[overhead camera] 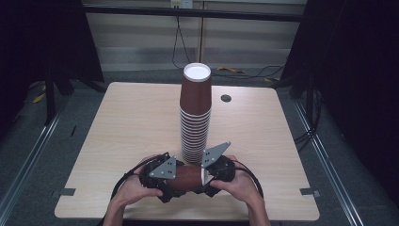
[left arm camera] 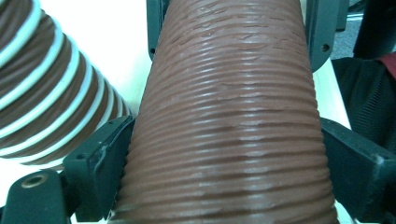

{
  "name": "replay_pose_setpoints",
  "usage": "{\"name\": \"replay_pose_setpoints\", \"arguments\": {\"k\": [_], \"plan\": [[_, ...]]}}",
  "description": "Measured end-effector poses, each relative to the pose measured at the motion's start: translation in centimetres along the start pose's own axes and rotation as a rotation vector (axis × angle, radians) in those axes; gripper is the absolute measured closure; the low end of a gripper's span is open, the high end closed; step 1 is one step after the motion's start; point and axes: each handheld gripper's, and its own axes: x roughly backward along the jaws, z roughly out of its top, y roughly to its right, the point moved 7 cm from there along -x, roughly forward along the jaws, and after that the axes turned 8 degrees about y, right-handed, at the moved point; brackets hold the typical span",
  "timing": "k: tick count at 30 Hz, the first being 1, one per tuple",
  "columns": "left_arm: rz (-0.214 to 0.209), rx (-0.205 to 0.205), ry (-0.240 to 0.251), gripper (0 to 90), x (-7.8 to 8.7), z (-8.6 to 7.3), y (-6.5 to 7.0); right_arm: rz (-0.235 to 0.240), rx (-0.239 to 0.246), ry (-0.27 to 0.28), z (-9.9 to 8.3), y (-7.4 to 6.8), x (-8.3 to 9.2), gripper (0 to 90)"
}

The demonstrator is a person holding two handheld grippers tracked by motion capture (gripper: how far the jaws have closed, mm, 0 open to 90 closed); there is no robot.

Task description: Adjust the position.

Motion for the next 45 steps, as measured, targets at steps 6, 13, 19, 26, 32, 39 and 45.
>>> {"name": "replay_pose_setpoints", "arguments": {"k": [6, 13, 19, 26, 32, 39, 45], "plan": [[-0.006, 0.038, 0.056, 11.4, 0.2, 0.5, -0.2, 0.001, -0.006, 0.003, 0.0, 0.1, -0.1, 23.1], [0.014, 0.045, 0.127, 14.4, 0.9, 1.2, -0.5, -0.011, -0.019, 0.026, -0.1, 0.3, 0.1, 23.1], [0.060, 0.073, 0.194, 15.2, 1.8, 1.5, -1.0, -0.025, -0.036, 0.025, -0.5, 0.6, 0.1, 22.9], [0.125, 0.103, 0.235, 15.5, 3.0, 1.6, -1.5, -0.032, -0.062, 0.054, -0.8, 0.8, 0.4, 22.7], [0.151, 0.112, 0.262, 15.6, 3.6, 1.6, -1.2, -0.034, -0.087, 0.065, -1.4, 0.9, 0.3, 22.6], [0.161, 0.154, 0.288, 15.5, 3.8, 1.0, -1.3, -0.046, -0.122, 0.099, -2.2, 1.0, 0.7, 22.5], [0.163, 0.162, 0.290, 15.6, 4.0, 0.7, -1.1, -0.054, -0.136, 0.135, -2.5, 1.2, 1.0, 22.4]]}}
